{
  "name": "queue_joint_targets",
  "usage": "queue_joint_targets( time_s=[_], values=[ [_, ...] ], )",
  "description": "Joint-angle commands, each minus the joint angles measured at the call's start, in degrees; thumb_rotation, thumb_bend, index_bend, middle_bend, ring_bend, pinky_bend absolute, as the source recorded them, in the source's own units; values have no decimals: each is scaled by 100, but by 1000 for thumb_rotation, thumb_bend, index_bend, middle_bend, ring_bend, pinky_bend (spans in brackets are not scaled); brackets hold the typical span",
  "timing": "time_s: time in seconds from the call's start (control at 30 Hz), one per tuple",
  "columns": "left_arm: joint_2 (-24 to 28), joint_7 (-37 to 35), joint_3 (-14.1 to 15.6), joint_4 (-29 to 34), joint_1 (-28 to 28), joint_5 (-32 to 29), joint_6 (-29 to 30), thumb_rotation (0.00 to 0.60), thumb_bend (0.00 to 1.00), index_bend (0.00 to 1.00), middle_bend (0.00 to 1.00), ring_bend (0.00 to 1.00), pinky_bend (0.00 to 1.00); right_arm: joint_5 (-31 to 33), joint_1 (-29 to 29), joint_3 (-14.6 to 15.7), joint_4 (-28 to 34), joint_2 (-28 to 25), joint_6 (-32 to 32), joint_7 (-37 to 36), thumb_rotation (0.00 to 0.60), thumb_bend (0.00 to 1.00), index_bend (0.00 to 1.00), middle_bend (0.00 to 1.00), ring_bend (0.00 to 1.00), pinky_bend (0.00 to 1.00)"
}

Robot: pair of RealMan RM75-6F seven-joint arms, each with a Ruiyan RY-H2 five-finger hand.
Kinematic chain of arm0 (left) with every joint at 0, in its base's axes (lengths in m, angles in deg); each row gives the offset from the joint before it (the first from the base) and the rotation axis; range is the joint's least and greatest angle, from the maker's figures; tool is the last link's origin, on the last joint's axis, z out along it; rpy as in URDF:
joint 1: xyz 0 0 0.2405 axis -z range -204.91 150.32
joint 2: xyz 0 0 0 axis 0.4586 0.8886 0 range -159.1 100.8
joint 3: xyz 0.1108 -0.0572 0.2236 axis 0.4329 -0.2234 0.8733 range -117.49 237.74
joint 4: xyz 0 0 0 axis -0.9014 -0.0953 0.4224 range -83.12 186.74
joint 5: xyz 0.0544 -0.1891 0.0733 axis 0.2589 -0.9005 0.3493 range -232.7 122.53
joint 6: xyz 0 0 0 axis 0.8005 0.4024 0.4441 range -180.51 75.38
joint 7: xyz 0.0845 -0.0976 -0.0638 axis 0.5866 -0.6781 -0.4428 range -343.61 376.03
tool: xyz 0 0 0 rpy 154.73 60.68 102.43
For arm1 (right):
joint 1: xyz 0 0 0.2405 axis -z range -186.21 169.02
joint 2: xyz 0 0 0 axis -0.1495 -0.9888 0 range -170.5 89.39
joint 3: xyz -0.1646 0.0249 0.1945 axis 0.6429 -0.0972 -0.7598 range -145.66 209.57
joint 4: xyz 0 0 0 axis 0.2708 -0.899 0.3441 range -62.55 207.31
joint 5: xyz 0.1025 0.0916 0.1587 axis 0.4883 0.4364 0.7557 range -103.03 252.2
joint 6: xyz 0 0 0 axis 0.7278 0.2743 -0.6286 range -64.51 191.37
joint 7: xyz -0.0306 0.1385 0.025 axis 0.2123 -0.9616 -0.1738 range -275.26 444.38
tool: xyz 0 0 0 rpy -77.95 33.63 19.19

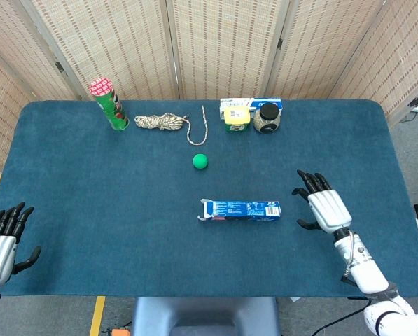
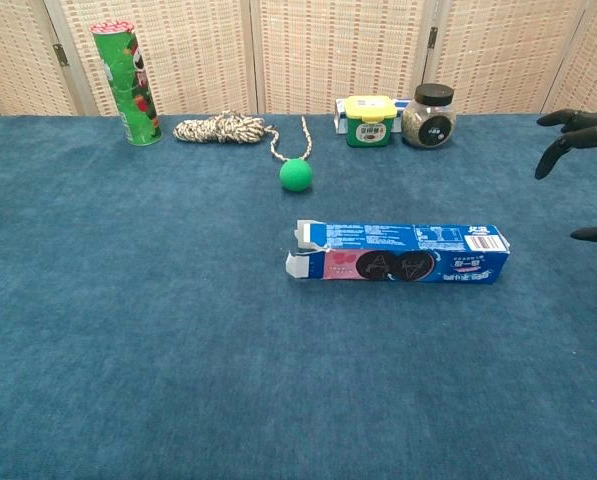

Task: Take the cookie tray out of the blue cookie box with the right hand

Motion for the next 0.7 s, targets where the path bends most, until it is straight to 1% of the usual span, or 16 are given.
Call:
queue_joint_targets(
  time_s=[0.03, 0.2, 0.47, 0.7],
  values=[
    [45, -121, 20, -33, 31, 53, -42, 600, 359, 22, 34, 2, 2, 247, -108, -3, 47, 249, -78, 405, 600, 231, 300, 0, 0, 0],
    [112, -335, 43, -92, 67, 150, -62, 600, 359, 23, 34, 2, 2, 521, -142, -7, -2, 550, 14, 761, 600, 231, 300, 0, 0, 0],
    [181, -630, 36, -206, 209, 178, -258, 600, 359, 24, 34, 2, 2, 848, -304, -70, -395, 1107, 59, 1108, 600, 231, 300, 0, 0, 0],
    [222, -790, 71, -264, 254, 279, -265, 600, 360, 24, 34, 2, 2, 1060, -432, -134, -612, 1352, 54, 1289, 600, 231, 300, 0, 0, 0]
  ],
)
